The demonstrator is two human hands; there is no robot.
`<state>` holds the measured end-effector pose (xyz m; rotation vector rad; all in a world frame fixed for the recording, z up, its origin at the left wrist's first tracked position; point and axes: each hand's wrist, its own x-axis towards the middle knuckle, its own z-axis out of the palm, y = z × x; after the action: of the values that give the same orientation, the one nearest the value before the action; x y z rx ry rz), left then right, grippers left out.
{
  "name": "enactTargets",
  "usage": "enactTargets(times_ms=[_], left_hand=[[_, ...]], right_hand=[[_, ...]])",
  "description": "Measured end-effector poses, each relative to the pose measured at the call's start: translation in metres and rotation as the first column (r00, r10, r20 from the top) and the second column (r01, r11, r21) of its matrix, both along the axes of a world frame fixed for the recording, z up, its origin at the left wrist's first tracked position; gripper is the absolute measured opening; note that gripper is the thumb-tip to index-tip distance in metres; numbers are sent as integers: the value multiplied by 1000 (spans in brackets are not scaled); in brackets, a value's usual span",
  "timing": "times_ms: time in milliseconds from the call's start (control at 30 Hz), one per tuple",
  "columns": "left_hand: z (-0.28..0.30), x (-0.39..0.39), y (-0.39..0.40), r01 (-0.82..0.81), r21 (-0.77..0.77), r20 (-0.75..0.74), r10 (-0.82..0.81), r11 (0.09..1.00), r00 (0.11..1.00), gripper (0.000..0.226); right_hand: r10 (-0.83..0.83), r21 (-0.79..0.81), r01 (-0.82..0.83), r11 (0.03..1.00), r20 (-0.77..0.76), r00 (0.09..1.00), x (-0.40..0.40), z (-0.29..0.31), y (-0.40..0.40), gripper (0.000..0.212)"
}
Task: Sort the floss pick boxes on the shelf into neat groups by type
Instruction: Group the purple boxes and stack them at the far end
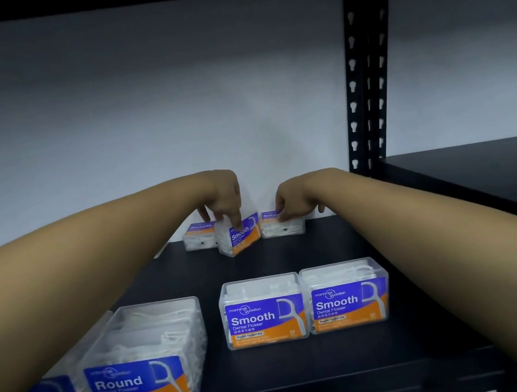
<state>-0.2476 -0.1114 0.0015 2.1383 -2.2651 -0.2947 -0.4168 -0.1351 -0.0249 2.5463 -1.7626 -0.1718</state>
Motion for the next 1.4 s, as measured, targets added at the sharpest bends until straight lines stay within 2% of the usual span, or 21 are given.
enactTargets(times_ms=[200, 367, 467, 600, 700, 900, 1100, 1233, 1400], left_hand=[[5, 10, 16, 81, 100, 33, -85, 992, 996, 55], [-3, 10, 27, 118, 127, 52, -125, 985, 991, 58], [-7, 7, 29, 143, 112, 37, -148, 983, 988, 58], [-9, 4, 29, 191, 116, -17, -190, 975, 982, 51], [-16, 0, 27, 195, 129, 18, -199, 972, 980, 53], [-32, 1, 28, 209, 122, 48, -216, 970, 975, 43], [-27, 4, 38, 256, 137, -26, -255, 957, 967, 37], [-25, 3, 46, 270, 136, -60, -264, 953, 963, 35], [-28, -2, 53, 284, 183, -83, -273, 941, 958, 33]], right_hand=[[18, 0, -18, 1000, -15, 1000, -2, 1, 0, 41], [6, 47, -8, 999, 47, 999, -3, 4, -2, 41], [-3, 76, -5, 997, 104, 995, -3, 5, -2, 48], [-17, 147, 6, 989, 73, 997, -3, 1, 0, 62], [-19, 181, 3, 983, 87, 996, -4, -5, 1, 75], [-44, 248, 2, 969, 164, 986, -4, -8, 2, 83], [11, 159, -56, 986, 272, 962, -10, -2, 13, 90], [57, 102, -93, 990, 314, 948, -8, 8, 27, 78], [47, 36, -58, 998, 258, 965, -14, 23, 49, 67]])
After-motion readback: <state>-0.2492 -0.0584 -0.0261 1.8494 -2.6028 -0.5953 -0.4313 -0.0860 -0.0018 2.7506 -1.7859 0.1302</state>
